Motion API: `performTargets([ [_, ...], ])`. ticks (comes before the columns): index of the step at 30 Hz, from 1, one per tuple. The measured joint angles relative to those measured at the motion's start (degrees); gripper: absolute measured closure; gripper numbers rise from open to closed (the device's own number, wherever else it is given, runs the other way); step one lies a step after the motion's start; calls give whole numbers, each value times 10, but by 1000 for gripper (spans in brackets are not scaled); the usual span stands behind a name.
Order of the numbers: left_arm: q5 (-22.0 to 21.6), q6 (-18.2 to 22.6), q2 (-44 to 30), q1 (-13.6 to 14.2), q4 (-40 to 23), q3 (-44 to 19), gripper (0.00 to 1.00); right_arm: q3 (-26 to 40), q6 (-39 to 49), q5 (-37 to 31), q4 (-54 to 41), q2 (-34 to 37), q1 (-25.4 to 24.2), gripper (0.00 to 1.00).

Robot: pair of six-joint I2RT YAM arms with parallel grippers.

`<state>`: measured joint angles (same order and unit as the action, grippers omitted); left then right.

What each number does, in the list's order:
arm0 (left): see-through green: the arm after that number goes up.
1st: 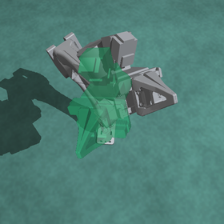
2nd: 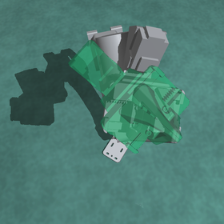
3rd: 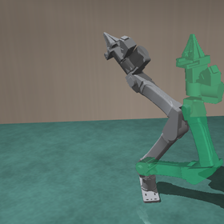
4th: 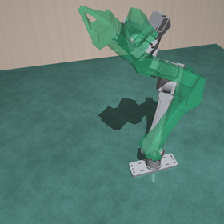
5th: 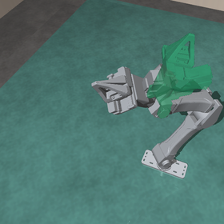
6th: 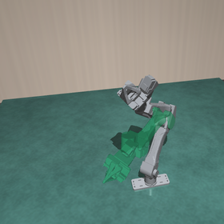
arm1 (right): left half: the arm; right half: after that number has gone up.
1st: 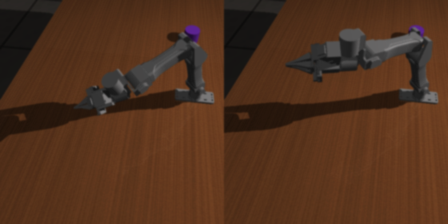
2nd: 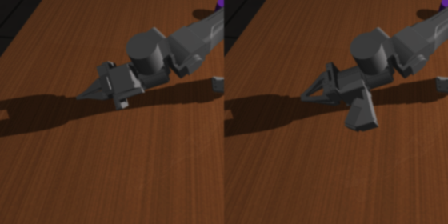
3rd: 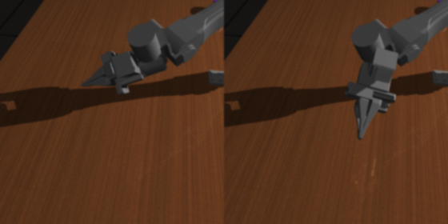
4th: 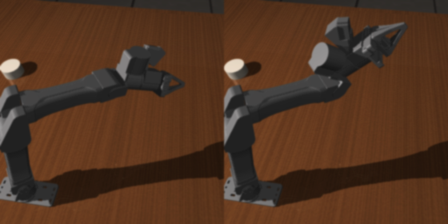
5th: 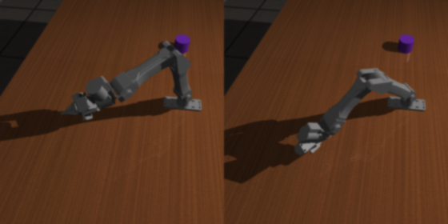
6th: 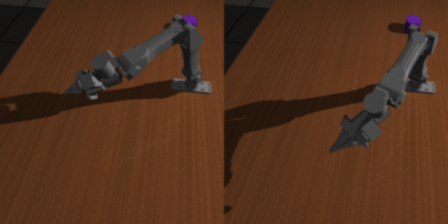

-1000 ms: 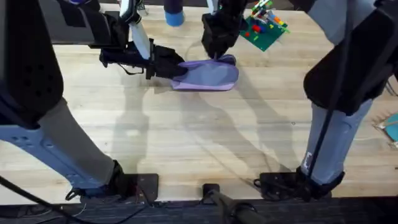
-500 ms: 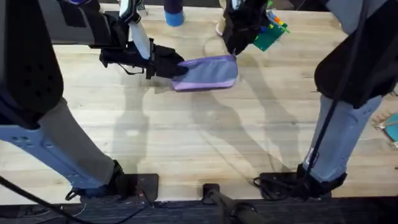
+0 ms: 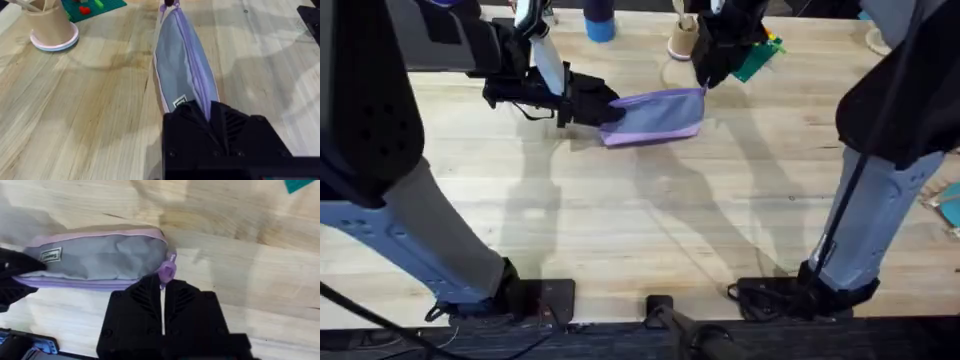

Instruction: Unzip the bag, pick up the pens from the table one at a time and place them inside, then zip the bag closed.

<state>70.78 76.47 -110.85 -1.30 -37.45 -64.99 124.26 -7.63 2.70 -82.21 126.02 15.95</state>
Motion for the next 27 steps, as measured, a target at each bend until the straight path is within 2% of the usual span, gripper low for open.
performTargets([
  [13, -1, 0, 0, 3, -1, 0, 958, -97, 0, 1, 20, -1, -22, 966],
  [24, -1, 0, 0, 4, -2, 0, 958, -102, 0, 0, 14, -13, -24, 962],
  [26, -1, 0, 0, 4, -2, 0, 958, -102, 0, -5, 10, -28, -26, 847],
  [27, -3, 0, 0, 4, -2, 0, 958, -102, 2, -18, 7, -38, -27, 708],
])
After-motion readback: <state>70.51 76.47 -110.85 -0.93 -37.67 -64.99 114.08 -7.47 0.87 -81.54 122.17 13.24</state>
